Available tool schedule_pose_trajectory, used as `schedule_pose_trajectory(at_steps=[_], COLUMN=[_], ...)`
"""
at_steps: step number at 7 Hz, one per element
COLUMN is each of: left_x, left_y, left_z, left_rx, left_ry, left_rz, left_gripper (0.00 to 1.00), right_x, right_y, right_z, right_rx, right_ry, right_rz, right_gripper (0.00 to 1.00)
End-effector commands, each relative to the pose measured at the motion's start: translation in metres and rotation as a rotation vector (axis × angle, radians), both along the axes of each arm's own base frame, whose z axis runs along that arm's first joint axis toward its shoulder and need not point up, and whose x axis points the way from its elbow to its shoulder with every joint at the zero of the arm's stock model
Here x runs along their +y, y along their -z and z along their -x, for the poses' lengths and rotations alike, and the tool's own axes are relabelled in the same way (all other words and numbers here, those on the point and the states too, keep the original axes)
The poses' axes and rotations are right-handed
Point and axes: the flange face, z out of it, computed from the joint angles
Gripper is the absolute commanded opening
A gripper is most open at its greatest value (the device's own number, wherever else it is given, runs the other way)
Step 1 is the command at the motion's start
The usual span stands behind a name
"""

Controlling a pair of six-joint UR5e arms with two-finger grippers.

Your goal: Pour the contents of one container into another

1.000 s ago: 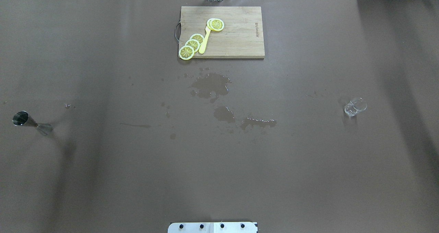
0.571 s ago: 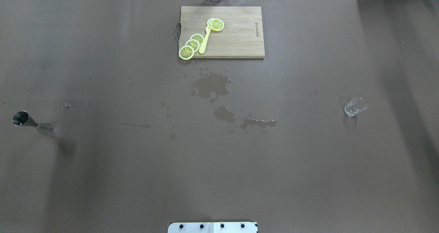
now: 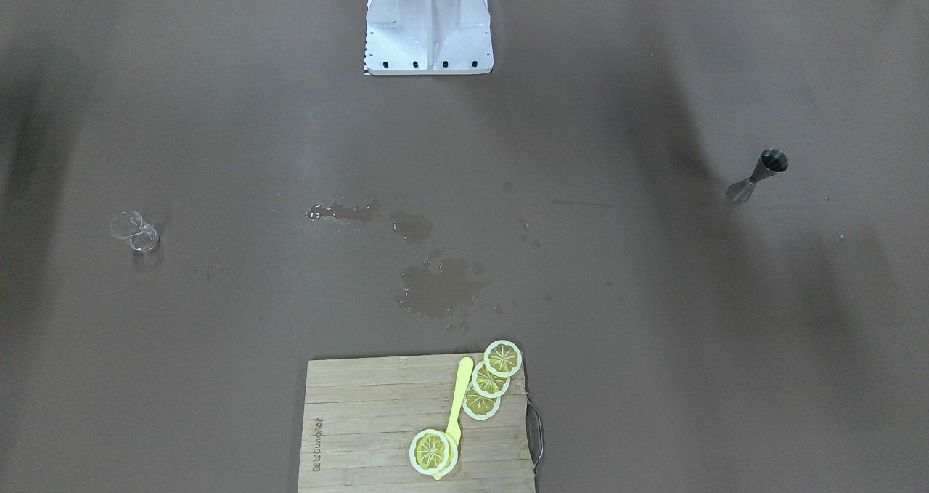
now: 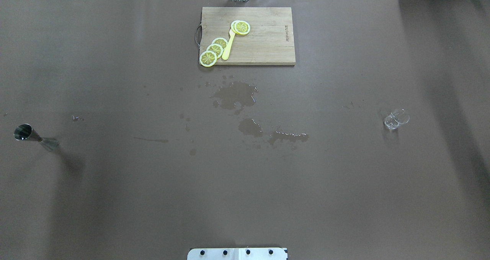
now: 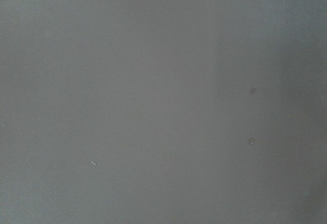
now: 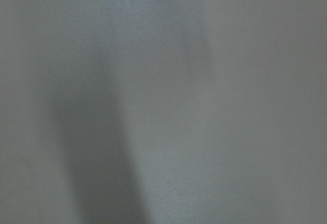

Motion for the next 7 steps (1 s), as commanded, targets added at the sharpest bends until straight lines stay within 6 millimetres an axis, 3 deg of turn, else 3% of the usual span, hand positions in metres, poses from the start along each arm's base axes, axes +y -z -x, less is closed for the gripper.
schedule_pose_trajectory(at_steps=[1, 2, 4, 7], left_x=[0.002, -0.002, -0.016, -0.006], left_y=[0.002, 0.016, 0.068, 0.076], left_z=[0.004, 0.005, 0.009, 0.008], left_rx=[-0.002, -0.009, -0.032, -0.022], left_ry=[0.010, 0.010, 0.014, 0.018], left_rz=[-0.003, -0.030, -0.130, -0.136], left_gripper=[0.99, 0.99, 0.99, 0.99], right_x=[-0.001, 0.000, -0.001, -0.001], right_y=[-0.001, -0.002, -0.001, -0.001], right_z=[0.000, 0.000, 0.000, 0.000], right_rx=[-0.001, -0.001, -0.001, -0.001], right_ry=[0.000, -0.002, -0.003, -0.006], right_rz=[0.003, 0.007, 0.005, 0.008], right_gripper=[1.00, 1.00, 1.00, 1.00])
